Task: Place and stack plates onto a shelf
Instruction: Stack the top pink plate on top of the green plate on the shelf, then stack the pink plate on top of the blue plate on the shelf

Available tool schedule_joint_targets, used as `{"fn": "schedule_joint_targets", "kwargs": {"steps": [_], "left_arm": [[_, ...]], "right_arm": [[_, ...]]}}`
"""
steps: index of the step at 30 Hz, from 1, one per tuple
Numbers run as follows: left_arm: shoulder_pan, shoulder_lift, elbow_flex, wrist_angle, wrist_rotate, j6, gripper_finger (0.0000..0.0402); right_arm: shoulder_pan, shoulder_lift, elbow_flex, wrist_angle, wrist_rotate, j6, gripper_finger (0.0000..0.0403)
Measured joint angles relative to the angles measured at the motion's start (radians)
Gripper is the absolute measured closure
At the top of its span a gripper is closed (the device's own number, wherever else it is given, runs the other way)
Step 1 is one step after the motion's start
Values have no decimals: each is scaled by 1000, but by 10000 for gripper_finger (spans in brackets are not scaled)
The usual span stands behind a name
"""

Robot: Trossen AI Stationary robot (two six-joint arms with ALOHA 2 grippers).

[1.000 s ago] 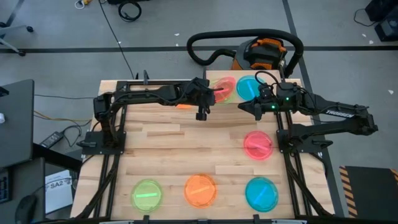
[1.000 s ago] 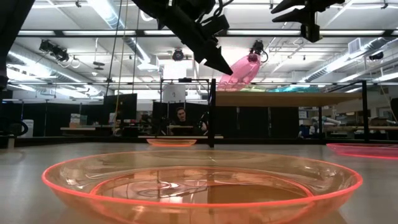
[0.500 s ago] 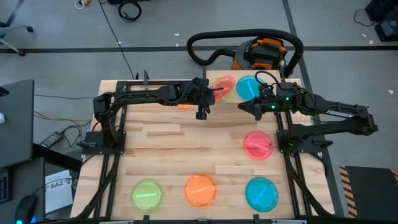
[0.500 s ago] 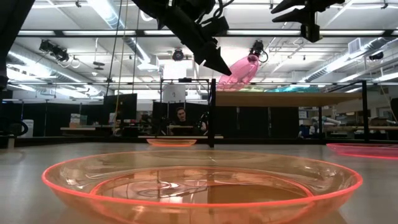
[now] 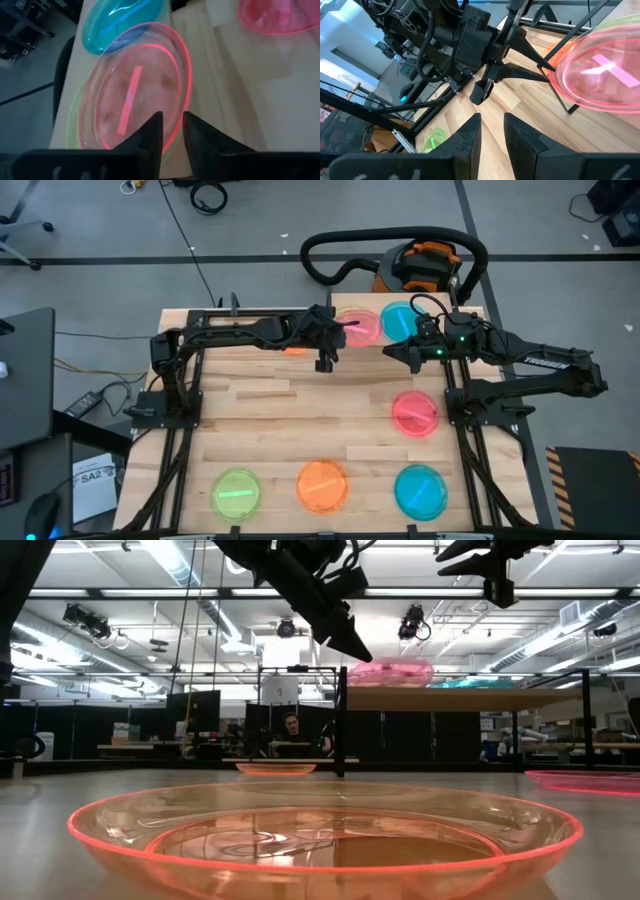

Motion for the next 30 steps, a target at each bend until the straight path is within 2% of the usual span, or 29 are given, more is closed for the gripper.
{"fn": "schedule_joint_targets", "kwargs": {"steps": [6,9,12,25,30], "left_arm": [[-1,0,0,17,-128,-2,280],[-3,0,0,43,-167,-55,265],[-3,0,0,47,-167,-104,259],[-34,-3,0,44,-166,-105,257],[-56,-40,0,28,-165,-105,257]], "right_arm": [[0,0,0,0,0,0,313],[0,0,0,0,0,0,313],[0,0,0,0,0,0,313],[0,0,0,0,0,0,313],[0,0,0,0,-9,3,313]]}}
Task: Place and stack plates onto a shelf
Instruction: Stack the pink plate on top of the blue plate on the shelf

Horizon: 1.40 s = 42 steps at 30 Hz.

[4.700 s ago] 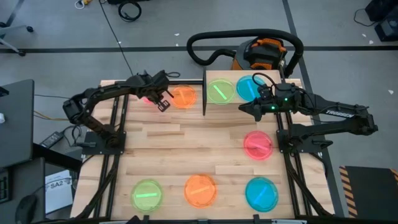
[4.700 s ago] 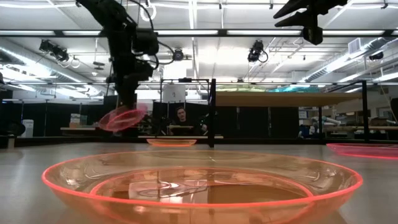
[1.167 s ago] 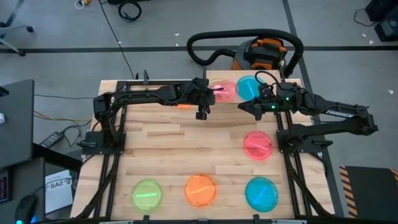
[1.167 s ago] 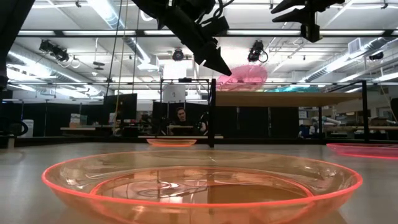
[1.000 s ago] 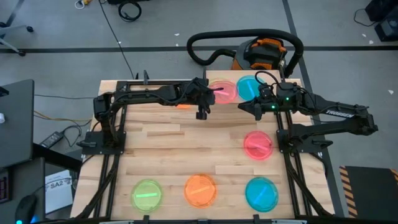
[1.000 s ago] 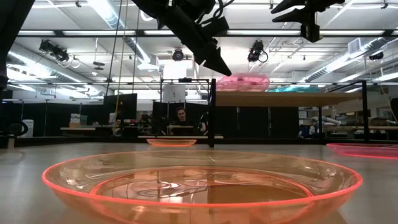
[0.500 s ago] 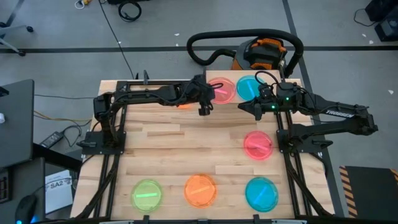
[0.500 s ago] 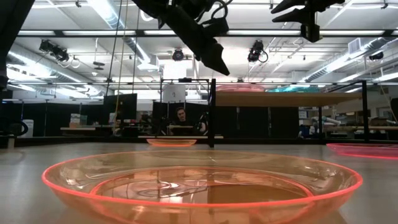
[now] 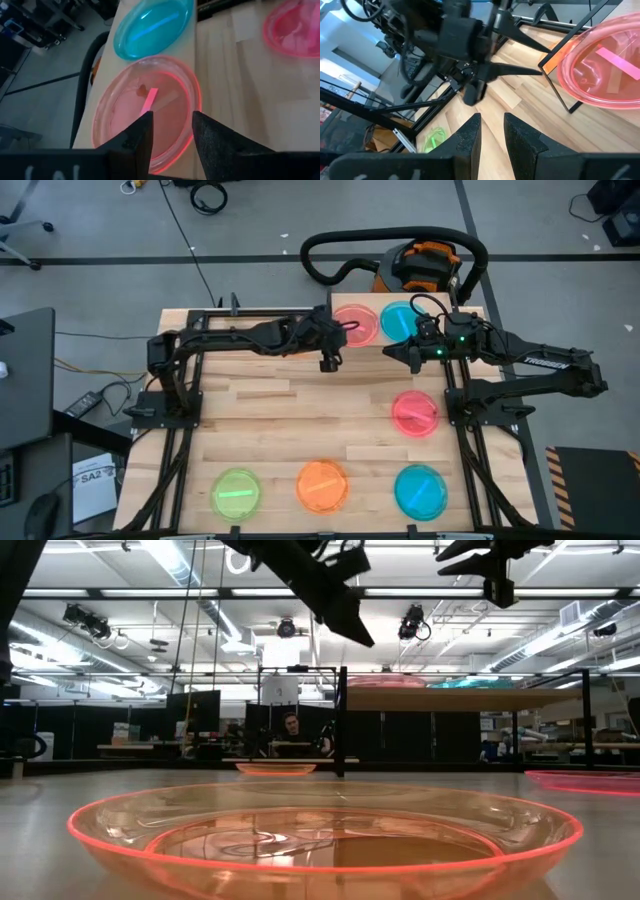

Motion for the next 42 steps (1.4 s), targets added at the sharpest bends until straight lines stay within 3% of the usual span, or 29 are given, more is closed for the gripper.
{"fn": "schedule_joint_targets", "kwargs": {"steps": [20,23,29,34,42], "left_arm": [[-35,-206,0,-354,27,-185,257],[-42,-216,0,-406,44,-212,257],[-47,-227,0,-463,173,-267,257],[-63,-226,0,-463,192,-271,257],[-95,-226,0,-461,193,-271,257]], "right_arm": [[78,0,0,-42,-210,-9,313],[110,0,0,-42,-211,-10,313],[185,0,0,-46,-210,-11,313],[239,0,0,-111,-204,-91,313],[250,0,0,-327,-64,-174,313]]}}
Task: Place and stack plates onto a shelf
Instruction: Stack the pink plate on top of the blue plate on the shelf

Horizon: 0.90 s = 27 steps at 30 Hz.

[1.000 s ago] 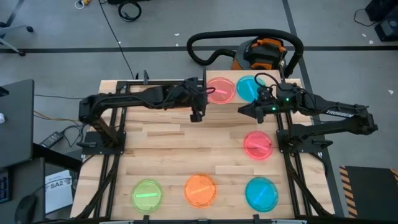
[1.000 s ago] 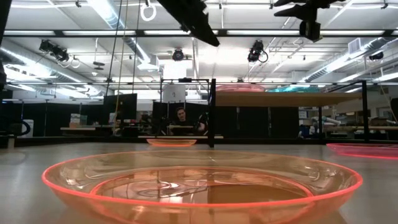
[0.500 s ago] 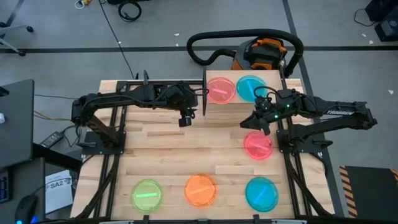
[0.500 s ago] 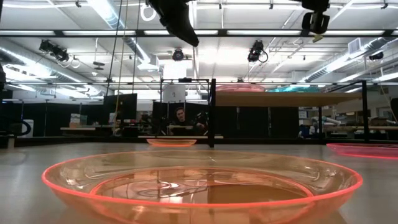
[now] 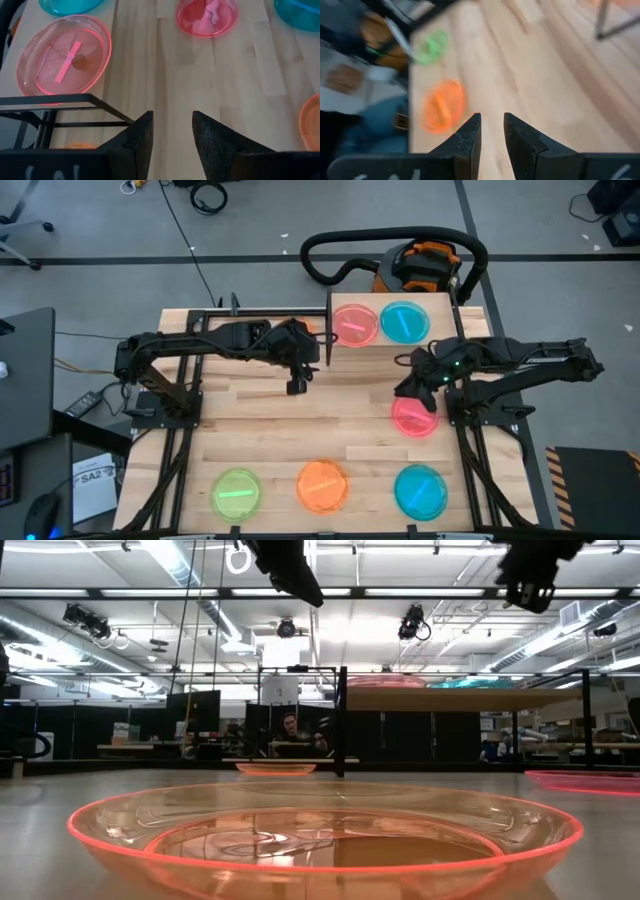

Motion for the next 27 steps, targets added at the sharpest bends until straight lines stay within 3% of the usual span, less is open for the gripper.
{"fn": "schedule_joint_targets", "kwargs": {"steps": [14,19,27], "left_arm": [[-3,1,0,1,-1,1,257],[-3,1,0,1,-1,2,257],[-3,1,0,1,-2,1,257]], "right_arm": [[0,9,0,-399,235,135,313],[0,36,-17,-507,256,220,313],[0,82,-112,-503,257,225,313]]}}
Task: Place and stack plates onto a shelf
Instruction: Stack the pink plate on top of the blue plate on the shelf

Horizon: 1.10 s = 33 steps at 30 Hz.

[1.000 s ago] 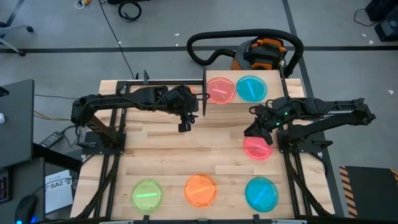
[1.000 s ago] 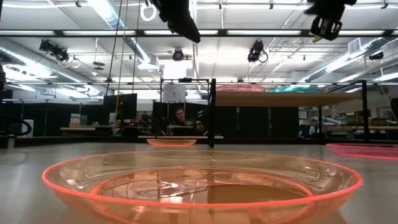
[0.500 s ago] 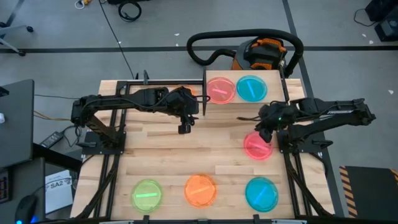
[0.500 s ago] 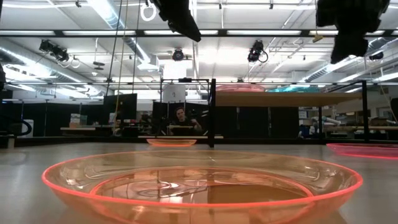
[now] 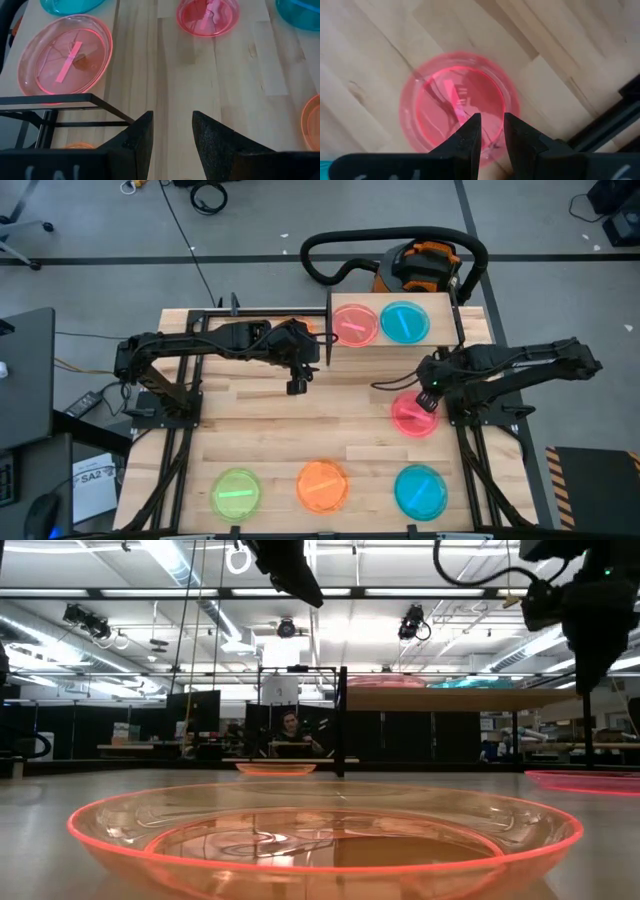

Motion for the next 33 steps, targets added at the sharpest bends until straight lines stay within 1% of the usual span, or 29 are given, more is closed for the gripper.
{"fn": "schedule_joint_targets", "kwargs": {"steps": [6,12,14,16,20,33], "left_arm": [[0,0,0,0,0,0,257],[0,0,0,0,0,-1,257],[0,0,0,0,0,-1,257],[0,0,0,0,0,-1,257],[0,0,0,0,0,-1,257],[0,0,0,1,0,-1,257]], "right_arm": [[0,25,-46,24,2,0,313],[-1,26,-103,126,5,-15,313],[-5,26,-119,144,28,-21,313],[-15,26,-134,143,49,-22,313],[-46,26,-160,140,51,-24,311],[-133,40,-174,149,44,-38,261]]}}
